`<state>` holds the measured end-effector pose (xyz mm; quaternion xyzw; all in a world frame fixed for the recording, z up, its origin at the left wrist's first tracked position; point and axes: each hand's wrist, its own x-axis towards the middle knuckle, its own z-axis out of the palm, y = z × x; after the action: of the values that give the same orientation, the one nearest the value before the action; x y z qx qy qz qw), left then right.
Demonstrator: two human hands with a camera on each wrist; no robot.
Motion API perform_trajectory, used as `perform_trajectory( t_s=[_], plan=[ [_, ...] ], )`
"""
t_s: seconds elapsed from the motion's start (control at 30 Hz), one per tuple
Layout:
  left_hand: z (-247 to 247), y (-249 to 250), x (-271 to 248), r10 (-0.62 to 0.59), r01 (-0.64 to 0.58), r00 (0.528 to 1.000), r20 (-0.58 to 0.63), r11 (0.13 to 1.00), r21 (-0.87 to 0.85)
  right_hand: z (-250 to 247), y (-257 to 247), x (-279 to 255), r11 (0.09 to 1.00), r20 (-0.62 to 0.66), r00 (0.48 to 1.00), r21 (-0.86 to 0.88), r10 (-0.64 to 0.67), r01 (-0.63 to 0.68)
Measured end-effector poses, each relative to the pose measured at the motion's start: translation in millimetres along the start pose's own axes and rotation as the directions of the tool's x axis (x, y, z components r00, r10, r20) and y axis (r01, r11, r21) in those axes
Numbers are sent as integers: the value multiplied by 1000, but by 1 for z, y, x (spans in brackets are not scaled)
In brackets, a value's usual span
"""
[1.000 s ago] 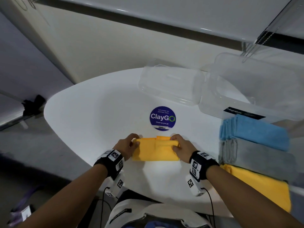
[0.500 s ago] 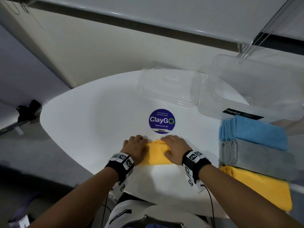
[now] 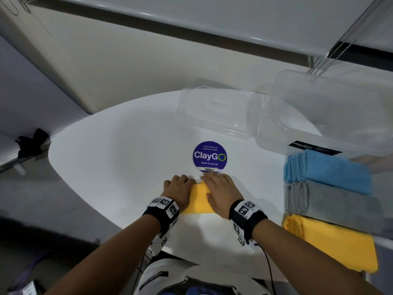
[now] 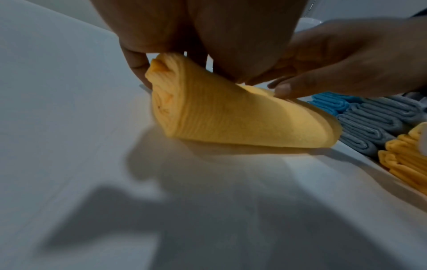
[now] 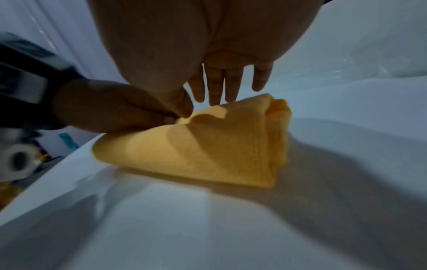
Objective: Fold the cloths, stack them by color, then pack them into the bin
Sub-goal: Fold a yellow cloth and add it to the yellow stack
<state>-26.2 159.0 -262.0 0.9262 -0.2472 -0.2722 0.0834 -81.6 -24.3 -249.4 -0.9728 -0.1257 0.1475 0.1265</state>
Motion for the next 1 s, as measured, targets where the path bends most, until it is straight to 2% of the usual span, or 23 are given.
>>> perform_trajectory(
  t_s=[0.03, 0.07, 0.17, 0.3, 0.4, 0.5, 0.6, 0.67, 0.8, 0.93, 1.0],
  plan=[
    [1, 1, 1, -7, 7, 1000, -2, 1000, 2, 4, -6, -7, 999, -22, 999, -21, -28, 28],
    [1, 1, 1, -10, 10, 1000, -6, 1000, 5, 10, -10, -14, 999, 9, 999, -31, -42, 42],
    [3, 2, 3, 0, 1, 1000, -27, 998, 63, 29, -10, -24, 999, 203, 979, -49, -5, 15],
    [10, 10, -5, 126, -110, 982, -139, 987, 120, 38, 1, -15, 997, 238, 971, -68, -20, 37],
    [25, 6, -18, 191, -179, 979, -73, 973, 149, 30, 6, -12, 998, 231, 972, -29, -52, 61],
    [28, -13, -25, 148, -140, 987, -57, 982, 128, 25, 14, -12, 998, 225, 973, -1, -54, 56],
    [28, -20, -27, 125, -123, 992, -13, 985, 123, 28, 25, -20, 999, 253, 967, -25, 25, -19],
    [29, -19, -26, 130, -125, 991, -31, 985, 119, 29, 33, -26, 997, 265, 962, -35, 71, -64],
    [24, -22, -26, 127, -125, 992, -14, 989, 84, 27, 38, -33, 994, 247, 963, -3, 106, -108],
    [12, -35, -28, 67, -65, 996, -66, 997, 36, 20, 30, -28, 995, 195, 976, -16, 97, -96],
    [6, -35, -22, -21, 21, 1000, 1, 999, 25, 15, 23, -21, 990, 214, 967, -20, 139, -138]
  ],
)
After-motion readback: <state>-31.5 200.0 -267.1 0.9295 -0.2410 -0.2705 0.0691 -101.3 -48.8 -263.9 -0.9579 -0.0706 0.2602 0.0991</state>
